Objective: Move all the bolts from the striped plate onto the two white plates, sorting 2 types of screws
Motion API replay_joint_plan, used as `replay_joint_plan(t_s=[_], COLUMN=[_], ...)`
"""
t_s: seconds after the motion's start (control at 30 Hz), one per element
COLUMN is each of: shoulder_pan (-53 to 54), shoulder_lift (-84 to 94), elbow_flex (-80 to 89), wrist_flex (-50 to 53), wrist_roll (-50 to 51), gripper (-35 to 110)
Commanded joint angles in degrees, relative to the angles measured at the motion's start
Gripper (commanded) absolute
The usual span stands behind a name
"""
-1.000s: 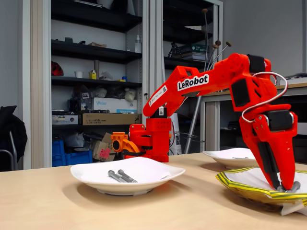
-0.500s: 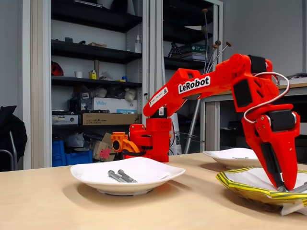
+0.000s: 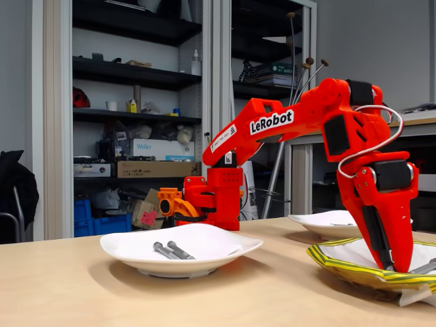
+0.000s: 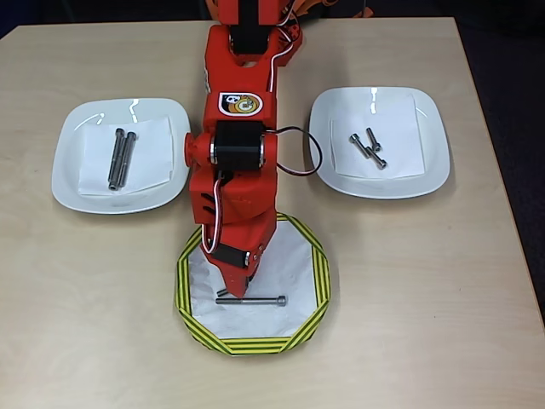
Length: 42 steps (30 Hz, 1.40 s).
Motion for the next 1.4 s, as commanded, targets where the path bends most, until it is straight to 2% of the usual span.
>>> replay_joint_plan(t_s=[0.0, 0.3, 0.57, 0.8, 1.13, 1.37], shoulder_pan=[1.32, 3.08, 3.69, 0.62, -8.09, -21.09], shoulder_lift=[0.70, -1.76, -2.72, 5.71, 30.76, 48.08], elbow_flex=[-0.18, -3.43, -8.61, -4.48, 21.09, 45.79], wrist_flex=[1.05, 0.79, 5.01, 10.02, 13.71, 9.14], wrist_roll=[0.70, 1.58, 3.08, 8.17, 29.79, 54.32], gripper=[5, 3, 0, 0, 0, 0])
